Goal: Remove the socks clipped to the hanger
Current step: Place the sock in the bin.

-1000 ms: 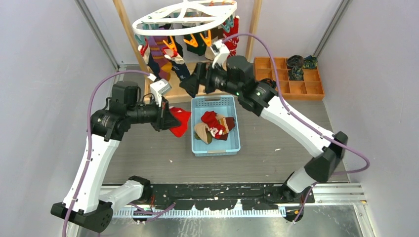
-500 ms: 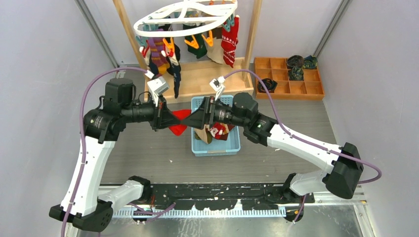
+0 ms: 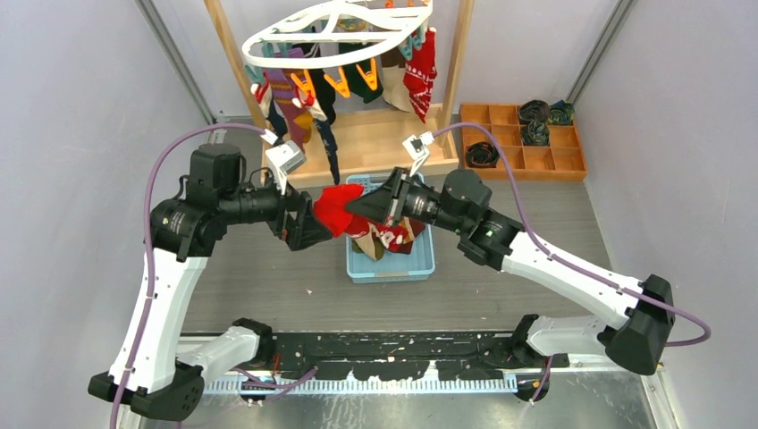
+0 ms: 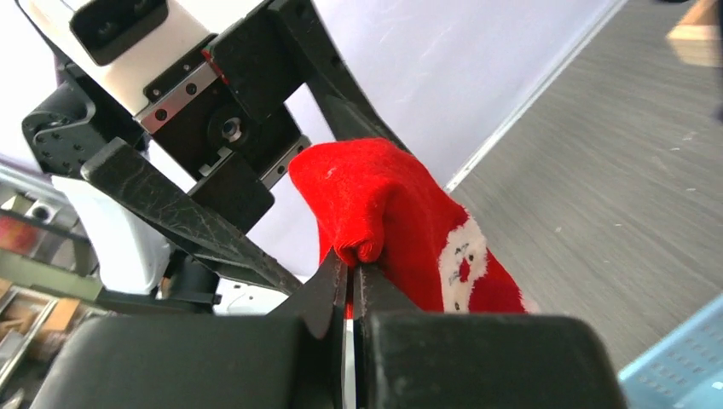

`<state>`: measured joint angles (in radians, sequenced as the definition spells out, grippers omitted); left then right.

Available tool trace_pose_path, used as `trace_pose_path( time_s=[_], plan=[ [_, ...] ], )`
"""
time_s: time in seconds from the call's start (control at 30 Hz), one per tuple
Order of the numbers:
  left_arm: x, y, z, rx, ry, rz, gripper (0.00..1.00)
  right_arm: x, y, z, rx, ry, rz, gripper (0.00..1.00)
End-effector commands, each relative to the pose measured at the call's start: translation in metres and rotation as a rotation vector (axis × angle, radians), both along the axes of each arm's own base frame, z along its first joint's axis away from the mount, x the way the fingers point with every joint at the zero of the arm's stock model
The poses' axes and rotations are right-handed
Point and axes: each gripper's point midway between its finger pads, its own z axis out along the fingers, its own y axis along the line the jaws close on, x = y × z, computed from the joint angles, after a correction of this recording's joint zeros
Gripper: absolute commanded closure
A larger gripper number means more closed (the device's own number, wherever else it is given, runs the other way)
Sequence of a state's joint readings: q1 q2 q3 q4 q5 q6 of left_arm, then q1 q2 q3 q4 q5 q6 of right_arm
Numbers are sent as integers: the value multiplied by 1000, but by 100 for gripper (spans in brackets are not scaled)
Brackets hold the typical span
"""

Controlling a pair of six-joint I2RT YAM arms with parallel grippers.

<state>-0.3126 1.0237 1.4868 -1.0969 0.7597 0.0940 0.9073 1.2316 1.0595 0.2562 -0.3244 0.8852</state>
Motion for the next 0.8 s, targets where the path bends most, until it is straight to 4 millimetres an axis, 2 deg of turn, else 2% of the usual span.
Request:
trace_pose_path(
  time_s=[0.0,0.1,0.27,0.43,0.6,0.7,0.77],
  plan=[
    [18,20,-6,99,-36,143,0,31,-29,-18,-78,19,-161,99],
    [29,32,-16,165,-2,225,0,56,-48,-60,-174,91,-245,100],
    [45,52,-45,248,98,339,0,101,-67,-148,-380,208,-352,99],
    [50,67,-39,198,110,396,0,140,-75,-219,-622,224,-458,99],
    [54,92,-16,136,90,462,0,176,-97,-276,-815,233,-635,100],
    [57,100,-16,111,131,474,0,186,-109,-293,-900,209,-713,99],
    [60,105,-21,113,155,486,0,189,-115,-295,-951,170,-755,98]
  ],
)
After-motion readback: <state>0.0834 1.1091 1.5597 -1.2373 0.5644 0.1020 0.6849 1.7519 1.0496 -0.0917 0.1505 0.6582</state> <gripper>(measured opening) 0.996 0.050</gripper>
